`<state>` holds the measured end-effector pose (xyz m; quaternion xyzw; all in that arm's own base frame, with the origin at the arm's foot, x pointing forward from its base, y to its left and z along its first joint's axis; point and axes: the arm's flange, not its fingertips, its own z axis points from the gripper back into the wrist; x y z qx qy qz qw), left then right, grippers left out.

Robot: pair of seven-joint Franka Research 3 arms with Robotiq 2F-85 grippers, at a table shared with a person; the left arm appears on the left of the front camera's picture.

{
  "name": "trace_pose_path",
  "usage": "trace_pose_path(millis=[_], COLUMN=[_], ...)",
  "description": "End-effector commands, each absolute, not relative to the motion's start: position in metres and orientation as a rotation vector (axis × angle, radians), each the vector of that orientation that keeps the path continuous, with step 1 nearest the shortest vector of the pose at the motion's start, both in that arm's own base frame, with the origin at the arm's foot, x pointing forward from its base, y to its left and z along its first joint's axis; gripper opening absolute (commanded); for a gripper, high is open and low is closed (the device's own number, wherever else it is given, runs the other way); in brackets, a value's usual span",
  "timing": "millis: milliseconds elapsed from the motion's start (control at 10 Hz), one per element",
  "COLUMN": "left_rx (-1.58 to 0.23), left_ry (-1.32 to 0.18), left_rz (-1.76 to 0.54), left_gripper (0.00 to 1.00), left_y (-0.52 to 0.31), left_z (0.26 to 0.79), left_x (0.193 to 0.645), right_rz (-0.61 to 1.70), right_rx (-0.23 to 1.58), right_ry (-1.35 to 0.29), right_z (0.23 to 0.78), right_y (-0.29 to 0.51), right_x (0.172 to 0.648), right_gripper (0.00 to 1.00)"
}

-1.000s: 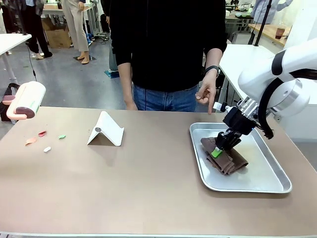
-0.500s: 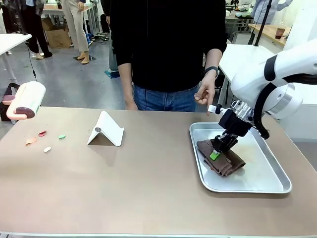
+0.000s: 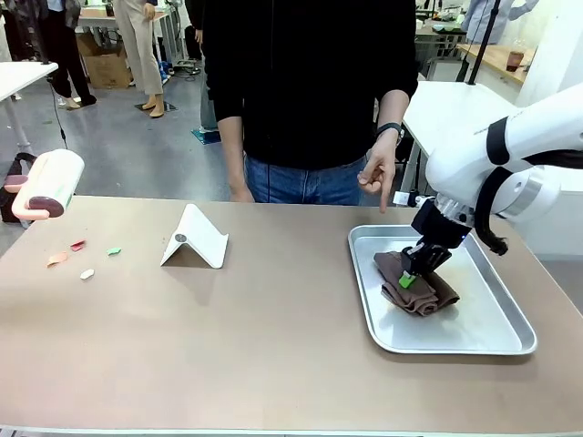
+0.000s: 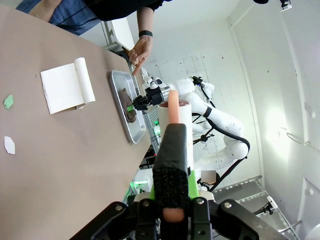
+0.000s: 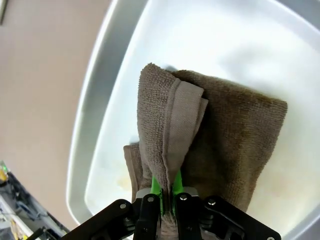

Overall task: Clean the surface of the table.
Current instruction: If a person points to the right, clean the right side of the table with your right hand, and if they point to the left, clean the left side with your left hand.

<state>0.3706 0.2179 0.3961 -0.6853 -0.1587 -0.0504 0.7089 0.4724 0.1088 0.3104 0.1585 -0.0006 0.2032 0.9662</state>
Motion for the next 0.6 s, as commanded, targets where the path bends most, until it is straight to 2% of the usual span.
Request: trace_pose_path(millis=[0, 500], left_rx=[-1.534, -1.534], left_ry=[-0.358, -0.358], left_rz=[-0.134, -0.134], left_gripper=[0.00, 0.00], left_y=[0.218, 0.218], left_z=[0.399, 0.399], left_x=[0.368, 0.368], right_rz=[0.332, 0.214], right_rx=[0.254, 0.268], right_ry=[-0.036, -0.067], right_z=[0.308, 0.313], right_y=[0.085, 0.051], right_x=[0.476, 0.483], right_gripper=[0.08, 0.08])
